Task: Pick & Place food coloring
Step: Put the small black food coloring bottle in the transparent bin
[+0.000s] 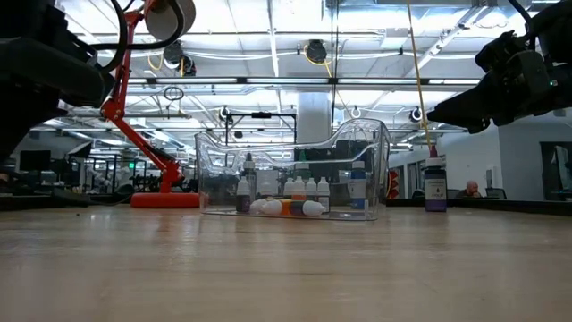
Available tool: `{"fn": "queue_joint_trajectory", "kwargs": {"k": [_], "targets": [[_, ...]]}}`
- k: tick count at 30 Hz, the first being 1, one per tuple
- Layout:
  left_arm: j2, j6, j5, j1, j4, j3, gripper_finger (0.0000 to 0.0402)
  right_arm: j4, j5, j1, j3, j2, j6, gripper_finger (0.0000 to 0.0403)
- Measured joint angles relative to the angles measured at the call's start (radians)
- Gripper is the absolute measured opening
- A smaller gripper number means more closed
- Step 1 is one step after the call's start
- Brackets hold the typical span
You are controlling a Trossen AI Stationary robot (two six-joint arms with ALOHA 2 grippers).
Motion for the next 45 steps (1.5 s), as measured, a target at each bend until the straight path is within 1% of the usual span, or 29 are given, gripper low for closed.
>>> {"fn": "queue_joint_trajectory", "kwargs": {"k": [4, 16, 41, 43, 45], "targets": [[0.0, 0.005, -0.014, 0.0, -0.002, 0.0, 0.0211, 0.0, 0.0, 0.0, 0.0, 0.0, 0.0, 0.0144], [0.0, 0.004, 0.001, 0.0, 0.0, 0.0, 0.0211, 0.0, 0.0, 0.0, 0.0, 0.0, 0.0, 0.0144], [0.0, 0.003, 0.001, 0.0, 0.0, -0.001, 0.0211, 0.0, 0.0, 0.0, 0.0, 0.0, 0.0, 0.0144], [0.0, 0.002, 0.004, 0.0, 0.0, -0.001, 0.0208, 0.0, 0.0, 0.0, 0.0, 0.0, 0.0, 0.0144], [0.0, 0.002, 0.005, 0.0, 0.0, -0.001, 0.0194, 0.0, 0.0, 0.0, 0.0, 0.0, 0.0, 0.0144]]}}
